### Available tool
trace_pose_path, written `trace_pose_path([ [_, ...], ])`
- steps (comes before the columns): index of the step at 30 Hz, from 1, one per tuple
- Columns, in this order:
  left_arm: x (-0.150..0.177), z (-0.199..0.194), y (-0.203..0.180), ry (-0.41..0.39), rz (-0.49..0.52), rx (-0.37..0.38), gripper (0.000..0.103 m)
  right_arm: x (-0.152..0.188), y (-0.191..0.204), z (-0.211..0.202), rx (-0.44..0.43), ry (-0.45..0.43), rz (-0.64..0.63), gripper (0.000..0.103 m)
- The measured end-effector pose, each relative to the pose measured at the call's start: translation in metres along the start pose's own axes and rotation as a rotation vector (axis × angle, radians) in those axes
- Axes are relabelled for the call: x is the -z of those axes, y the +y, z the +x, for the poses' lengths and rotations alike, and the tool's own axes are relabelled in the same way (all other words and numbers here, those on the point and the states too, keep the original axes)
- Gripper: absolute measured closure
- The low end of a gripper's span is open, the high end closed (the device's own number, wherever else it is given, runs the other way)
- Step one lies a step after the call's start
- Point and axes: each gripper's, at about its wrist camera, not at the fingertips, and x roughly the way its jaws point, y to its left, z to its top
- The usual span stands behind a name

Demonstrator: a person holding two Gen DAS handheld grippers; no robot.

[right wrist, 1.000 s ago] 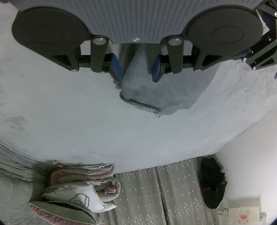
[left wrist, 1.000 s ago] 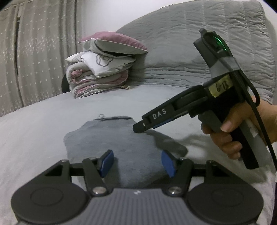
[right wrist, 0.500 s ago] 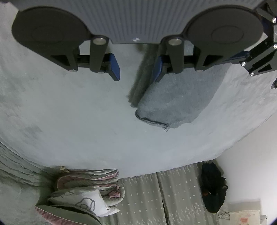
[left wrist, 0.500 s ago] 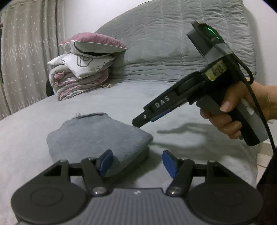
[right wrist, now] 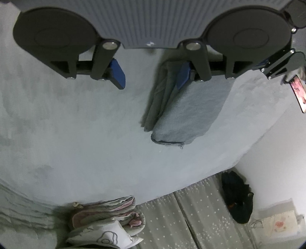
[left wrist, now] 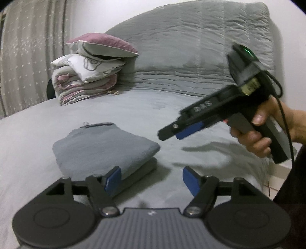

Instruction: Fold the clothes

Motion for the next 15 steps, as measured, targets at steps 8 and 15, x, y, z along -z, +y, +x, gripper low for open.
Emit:
trace_pose_path([
  [8, -0.006, -0.003, 0.038, 0.005, -0.174, -0.035, 0.024, 0.001, -0.004, -0.004, -0.120, 0.061, 0.169, 0.036],
  [15, -0.006, 0.000, 0.066, 0.014, -0.271, -0.079, 0.023, 0.009, 0.001, -0.004, -0.142, 0.094, 0.217, 0.035],
])
